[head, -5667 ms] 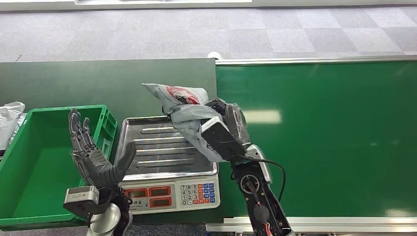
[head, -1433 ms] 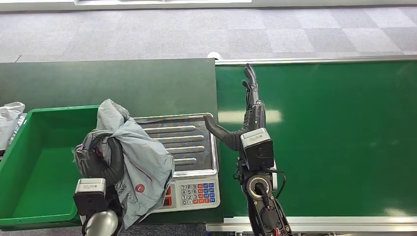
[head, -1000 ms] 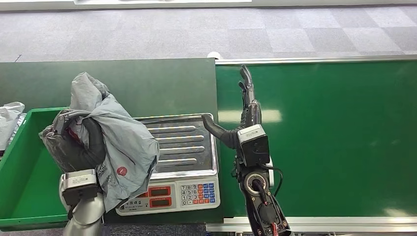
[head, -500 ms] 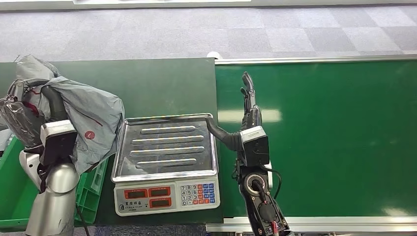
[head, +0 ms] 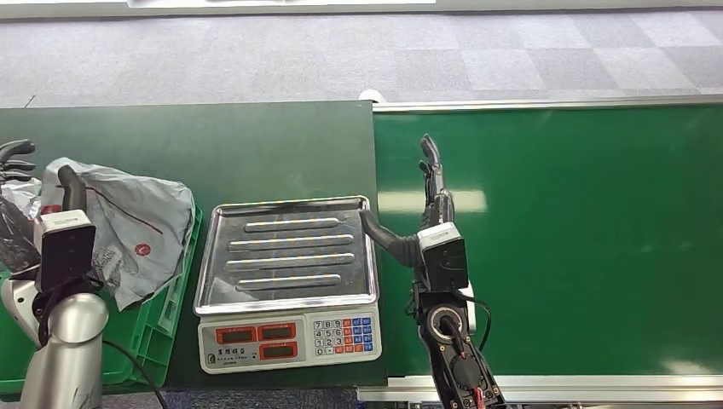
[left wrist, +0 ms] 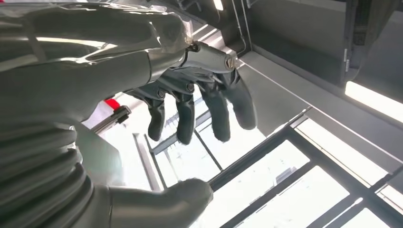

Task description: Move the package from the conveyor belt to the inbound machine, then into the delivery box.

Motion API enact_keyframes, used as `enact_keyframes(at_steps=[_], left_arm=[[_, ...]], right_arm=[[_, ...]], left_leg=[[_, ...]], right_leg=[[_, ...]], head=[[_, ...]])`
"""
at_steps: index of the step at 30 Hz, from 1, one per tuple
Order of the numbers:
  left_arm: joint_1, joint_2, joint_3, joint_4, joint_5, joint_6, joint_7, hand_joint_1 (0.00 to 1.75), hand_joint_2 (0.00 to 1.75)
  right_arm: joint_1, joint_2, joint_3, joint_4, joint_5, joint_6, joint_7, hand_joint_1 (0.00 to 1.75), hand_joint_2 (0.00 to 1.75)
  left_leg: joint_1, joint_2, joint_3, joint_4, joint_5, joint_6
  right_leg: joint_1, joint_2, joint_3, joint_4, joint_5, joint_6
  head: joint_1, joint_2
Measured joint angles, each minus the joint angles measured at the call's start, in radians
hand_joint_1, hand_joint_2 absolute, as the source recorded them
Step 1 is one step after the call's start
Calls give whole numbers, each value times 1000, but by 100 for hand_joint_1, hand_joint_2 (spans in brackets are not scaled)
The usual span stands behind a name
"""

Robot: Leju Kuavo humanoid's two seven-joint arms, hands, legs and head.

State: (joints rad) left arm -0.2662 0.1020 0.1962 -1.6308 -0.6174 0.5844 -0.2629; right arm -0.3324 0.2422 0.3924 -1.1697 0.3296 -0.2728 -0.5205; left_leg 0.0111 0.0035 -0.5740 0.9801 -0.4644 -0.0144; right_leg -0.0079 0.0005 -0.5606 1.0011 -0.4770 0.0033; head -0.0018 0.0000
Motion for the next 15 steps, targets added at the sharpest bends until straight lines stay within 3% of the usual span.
enact_keyframes(at_steps=[6,15], left_arm=[[-4,2,4,13,54,-31,-14,0,175],[-18,0,7,27,144,-25,-97,0,175]], right_arm=[[0,0,-9,1,-4,15,2,0,175],[0,0,-28,10,-9,35,2,0,175]], left_leg=[[0,0,0,0,0,0],[0,0,0,0,0,0]], right_leg=[[0,0,0,0,0,0],[0,0,0,0,0,0]], head=[[0,0],[0,0]])
